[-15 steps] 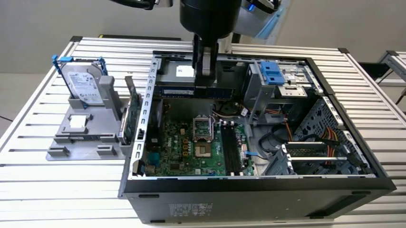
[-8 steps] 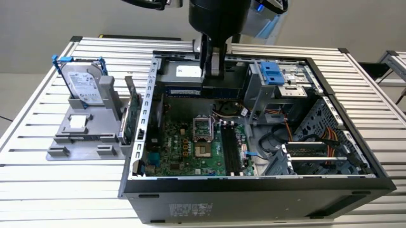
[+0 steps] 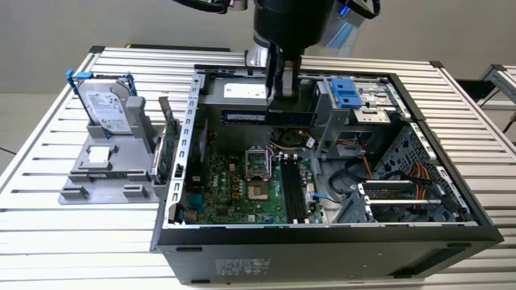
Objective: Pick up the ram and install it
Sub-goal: 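Pick up the ram and move it above insertion slot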
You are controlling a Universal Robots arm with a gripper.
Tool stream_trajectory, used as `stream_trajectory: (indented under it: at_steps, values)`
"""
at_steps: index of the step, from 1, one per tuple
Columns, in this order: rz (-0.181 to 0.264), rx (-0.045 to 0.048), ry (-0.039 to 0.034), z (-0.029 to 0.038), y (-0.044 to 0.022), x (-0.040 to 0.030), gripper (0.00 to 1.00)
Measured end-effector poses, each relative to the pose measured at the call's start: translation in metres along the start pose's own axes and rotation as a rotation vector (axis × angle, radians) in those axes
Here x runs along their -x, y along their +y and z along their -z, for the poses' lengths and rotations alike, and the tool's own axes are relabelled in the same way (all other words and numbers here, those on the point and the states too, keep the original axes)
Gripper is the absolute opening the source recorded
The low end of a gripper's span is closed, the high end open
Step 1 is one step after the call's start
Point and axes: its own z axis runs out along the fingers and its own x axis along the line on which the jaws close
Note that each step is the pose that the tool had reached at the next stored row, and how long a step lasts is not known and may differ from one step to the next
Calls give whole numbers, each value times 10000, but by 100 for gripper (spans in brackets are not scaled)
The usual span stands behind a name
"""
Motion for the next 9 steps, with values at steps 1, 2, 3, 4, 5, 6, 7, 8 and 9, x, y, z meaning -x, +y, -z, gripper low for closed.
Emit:
stream_trajectory:
  at_steps: [1, 2, 3, 4, 5, 6, 7, 8, 9]
  values:
    - [-3, 0, 0, 0, -16, 1, 0]
    - [-8, 0, 0, 0, -35, 1, 0]
    - [-13, 0, -1, 1, -54, 2, 0]
    - [-18, 0, -1, 1, -71, 3, 0]
    - [-23, 0, -1, 1, -88, 4, 0]
    - [-28, 0, -1, 2, -104, 4, 0]
    - [-33, 0, -1, 2, -119, 5, 0]
    - [-39, 0, -1, 2, -135, 6, 0]
    - [-46, 0, -1, 2, -152, 7, 0]
